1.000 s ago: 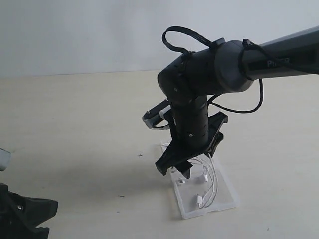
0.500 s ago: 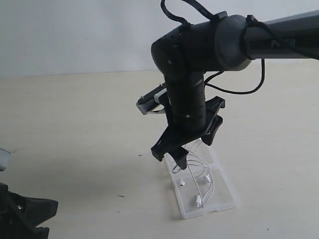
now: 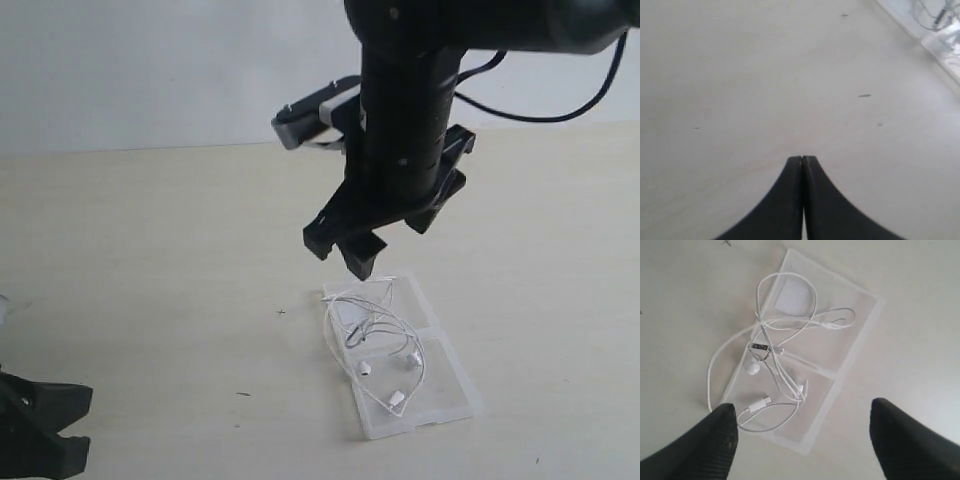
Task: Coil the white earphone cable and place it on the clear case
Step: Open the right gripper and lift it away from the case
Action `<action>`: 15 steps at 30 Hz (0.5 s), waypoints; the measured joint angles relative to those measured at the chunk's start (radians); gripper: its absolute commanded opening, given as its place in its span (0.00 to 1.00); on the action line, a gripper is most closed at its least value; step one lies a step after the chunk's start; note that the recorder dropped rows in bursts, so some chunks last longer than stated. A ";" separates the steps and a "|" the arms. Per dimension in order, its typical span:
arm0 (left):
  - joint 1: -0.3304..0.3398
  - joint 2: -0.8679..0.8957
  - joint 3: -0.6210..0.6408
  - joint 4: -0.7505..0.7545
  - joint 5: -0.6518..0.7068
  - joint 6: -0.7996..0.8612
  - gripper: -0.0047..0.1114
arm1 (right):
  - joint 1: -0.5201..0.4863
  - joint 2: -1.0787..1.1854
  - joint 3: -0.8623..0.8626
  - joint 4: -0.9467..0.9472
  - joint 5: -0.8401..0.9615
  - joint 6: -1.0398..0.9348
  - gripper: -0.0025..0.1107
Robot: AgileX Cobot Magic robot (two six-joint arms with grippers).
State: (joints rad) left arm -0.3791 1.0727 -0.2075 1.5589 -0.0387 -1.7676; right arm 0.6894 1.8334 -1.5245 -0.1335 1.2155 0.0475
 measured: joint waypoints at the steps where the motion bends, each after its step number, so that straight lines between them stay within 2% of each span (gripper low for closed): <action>1: 0.000 0.000 0.000 0.000 0.026 0.000 0.04 | 0.000 -0.020 0.000 0.000 0.002 0.000 0.63; 5: 0.000 0.000 0.000 0.002 0.087 0.002 0.04 | 0.000 -0.126 0.000 0.000 0.002 0.040 0.62; 15: 0.000 0.000 0.000 0.002 0.093 0.002 0.04 | 0.000 -0.347 0.000 -0.018 0.006 0.107 0.62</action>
State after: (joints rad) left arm -0.3791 1.0727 -0.2075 1.5608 0.0547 -1.7654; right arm 0.6894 1.4866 -1.5245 -0.1512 1.2214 0.1542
